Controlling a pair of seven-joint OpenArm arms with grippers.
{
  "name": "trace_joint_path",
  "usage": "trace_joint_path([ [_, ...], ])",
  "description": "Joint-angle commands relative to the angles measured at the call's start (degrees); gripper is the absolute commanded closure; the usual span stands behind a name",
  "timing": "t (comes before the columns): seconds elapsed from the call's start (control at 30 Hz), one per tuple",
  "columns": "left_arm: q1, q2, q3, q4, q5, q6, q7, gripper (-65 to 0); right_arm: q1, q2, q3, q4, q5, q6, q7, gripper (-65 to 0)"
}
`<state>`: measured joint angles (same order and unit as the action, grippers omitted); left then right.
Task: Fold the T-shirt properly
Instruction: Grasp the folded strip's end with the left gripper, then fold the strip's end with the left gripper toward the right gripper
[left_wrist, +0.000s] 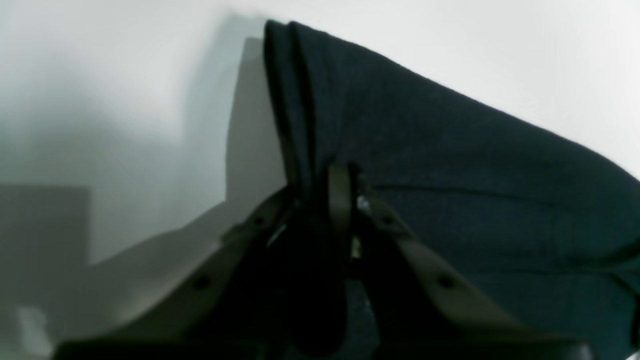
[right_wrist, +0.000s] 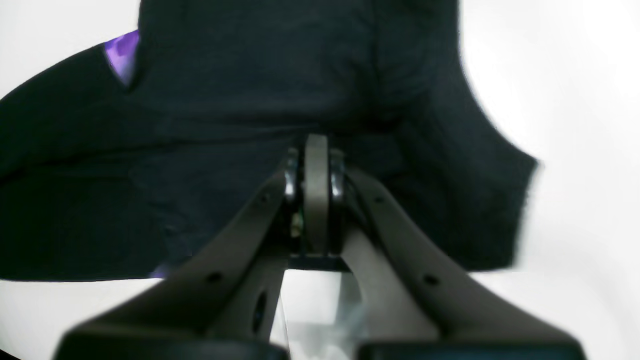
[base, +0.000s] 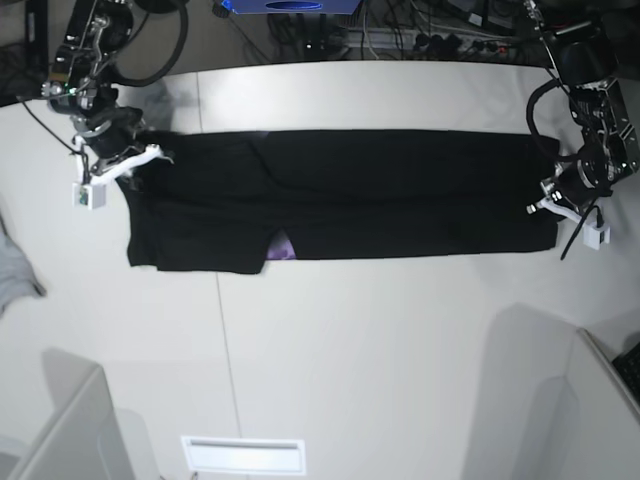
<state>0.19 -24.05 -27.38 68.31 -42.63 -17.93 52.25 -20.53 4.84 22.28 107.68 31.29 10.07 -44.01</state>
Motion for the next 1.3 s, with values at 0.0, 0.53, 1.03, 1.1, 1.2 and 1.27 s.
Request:
trace_joint_path([
  [0.0, -0.2, -1.8, -1.1, 1.5, 1.1, 0.8, 0.7, 0.0, 0.4, 0.6, 0.4, 1.3, 0.6, 0.2, 0.8, 0.0],
  [0.53, 10.3, 7.7, -4.9, 32.7, 1.5, 1.6, 11.4, 0.0, 0.4, 0.6, 0.4, 1.3, 0.7, 0.2, 0.8, 0.0],
  [1.03, 9.6, 19.0, 3.2, 37.2, 1.4, 7.1, 14.3, 0.0, 0.4, 0.7, 0.4, 1.3, 0.7, 0.2, 0.7, 0.0],
  [1.1, 8.6, 20.1, 3.2, 37.0, 1.4, 8.0, 14.3, 0.0, 0.4, 0.7, 0.4, 1.3, 0.7, 0.2, 0.7, 0.0],
  [1.2, 7.5, 21.4, 3.2, 36.8, 1.4, 8.0, 14.3, 0.0, 0.4, 0.7, 0.4, 1.3, 0.7, 0.2, 0.7, 0.0],
  [1.27, 7.0, 22.0, 3.2, 36.3, 1.4, 8.0, 14.3, 0.0, 0.4, 0.7, 0.4, 1.3, 0.7, 0.2, 0.7, 0.0],
])
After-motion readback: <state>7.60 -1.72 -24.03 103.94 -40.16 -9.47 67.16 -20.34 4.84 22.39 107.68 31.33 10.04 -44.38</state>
